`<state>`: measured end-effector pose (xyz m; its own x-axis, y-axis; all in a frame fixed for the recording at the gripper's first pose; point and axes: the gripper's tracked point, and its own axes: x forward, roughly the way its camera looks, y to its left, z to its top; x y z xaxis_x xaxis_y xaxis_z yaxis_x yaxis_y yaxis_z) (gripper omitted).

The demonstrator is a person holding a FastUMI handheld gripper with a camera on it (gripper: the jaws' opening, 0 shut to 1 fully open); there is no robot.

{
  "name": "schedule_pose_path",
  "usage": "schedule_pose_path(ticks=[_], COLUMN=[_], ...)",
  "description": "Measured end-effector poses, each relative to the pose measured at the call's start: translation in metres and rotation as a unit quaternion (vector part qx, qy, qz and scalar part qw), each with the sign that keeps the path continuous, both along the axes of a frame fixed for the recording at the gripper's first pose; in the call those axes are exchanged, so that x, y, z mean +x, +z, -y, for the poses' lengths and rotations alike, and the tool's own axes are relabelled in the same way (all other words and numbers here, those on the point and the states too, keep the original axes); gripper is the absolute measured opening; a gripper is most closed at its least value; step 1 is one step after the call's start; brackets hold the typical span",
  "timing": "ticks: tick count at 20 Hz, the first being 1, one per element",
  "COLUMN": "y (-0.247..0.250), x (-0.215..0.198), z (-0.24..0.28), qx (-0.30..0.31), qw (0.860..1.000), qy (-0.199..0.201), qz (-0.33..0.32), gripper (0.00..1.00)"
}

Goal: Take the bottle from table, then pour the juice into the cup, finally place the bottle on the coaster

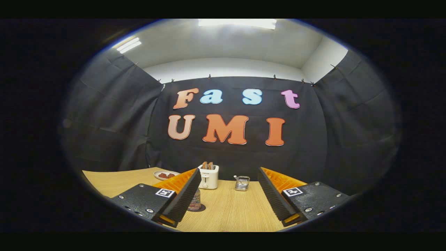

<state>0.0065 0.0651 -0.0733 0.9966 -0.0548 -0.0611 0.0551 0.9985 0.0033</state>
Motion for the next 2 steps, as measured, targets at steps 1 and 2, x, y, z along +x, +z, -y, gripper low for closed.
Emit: schedule_pose_path(ticks=[1, 2], y=[0.0011, 0.0017], x=[-0.0002, 0.0008], z=[-0.001, -0.0006], qx=[0.003, 0.006], qw=[1.0, 1.0], qy=[0.0, -0.001], qz=[0.001, 0.002], gripper=[0.97, 0.97])
